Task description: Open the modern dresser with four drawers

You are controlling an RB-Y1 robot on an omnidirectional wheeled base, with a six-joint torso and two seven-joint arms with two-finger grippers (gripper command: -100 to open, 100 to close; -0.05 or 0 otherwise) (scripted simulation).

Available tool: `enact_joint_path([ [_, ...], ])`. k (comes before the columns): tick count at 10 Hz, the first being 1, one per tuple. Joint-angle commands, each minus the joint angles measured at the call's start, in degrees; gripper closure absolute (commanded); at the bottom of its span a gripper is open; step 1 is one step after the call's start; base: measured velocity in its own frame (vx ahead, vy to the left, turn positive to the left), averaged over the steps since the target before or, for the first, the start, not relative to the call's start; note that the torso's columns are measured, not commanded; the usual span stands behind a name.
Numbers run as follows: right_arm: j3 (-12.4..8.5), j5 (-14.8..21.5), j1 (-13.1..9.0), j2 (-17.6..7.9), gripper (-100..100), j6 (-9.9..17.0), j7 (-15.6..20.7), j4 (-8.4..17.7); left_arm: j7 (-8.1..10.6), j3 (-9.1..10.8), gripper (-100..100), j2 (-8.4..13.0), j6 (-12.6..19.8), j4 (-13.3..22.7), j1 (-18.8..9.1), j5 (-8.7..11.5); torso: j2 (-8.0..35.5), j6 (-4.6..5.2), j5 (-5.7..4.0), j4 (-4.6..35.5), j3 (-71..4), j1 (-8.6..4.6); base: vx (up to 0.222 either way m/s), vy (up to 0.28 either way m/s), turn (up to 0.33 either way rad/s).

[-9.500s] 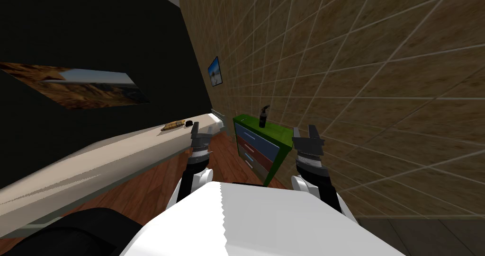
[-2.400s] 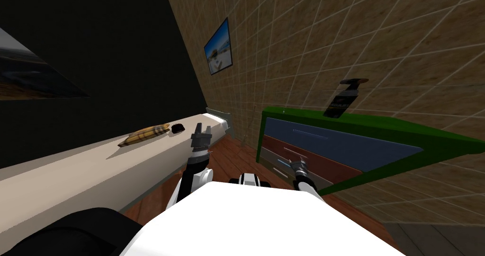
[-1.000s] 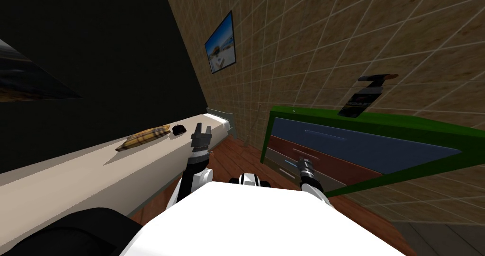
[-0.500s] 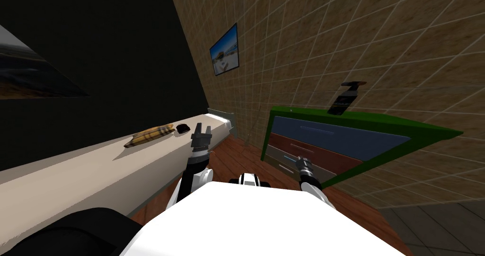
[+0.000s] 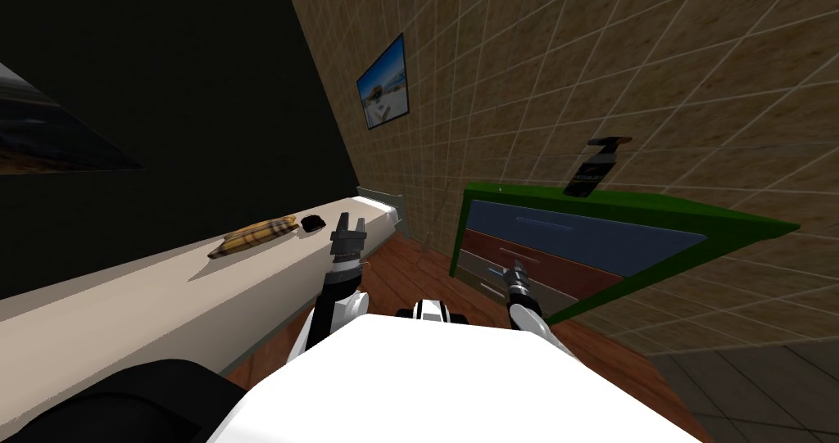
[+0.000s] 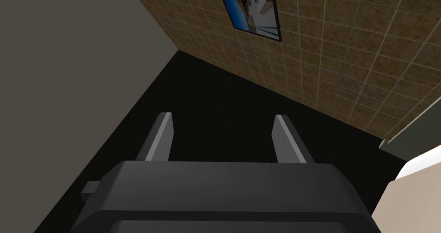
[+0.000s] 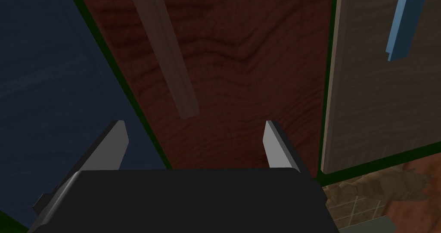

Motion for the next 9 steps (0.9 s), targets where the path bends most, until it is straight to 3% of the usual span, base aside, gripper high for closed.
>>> enact_joint_path([
  [1, 1.71, -1.76, -2.81, 0.06, -100, 0.59, 1.11, 2.31, 0.0, 0.0, 0, 0.0, 0.0, 0.0, 0.0, 0.0, -0.01, 0.0, -0.01, -0.01, -0.01, -0.03, -0.002, -0.02, -0.01],
  [9, 6.74, -7.03, -11.05, 0.67, -100, 2.33, 4.75, 8.79, 0.0, 0.0, 0, 0.0, 0.0, 0.0, 0.0, 0.0, -0.05, 0.0, -0.02, -0.02, -0.03, -0.06, -0.003, -0.023, -0.013],
])
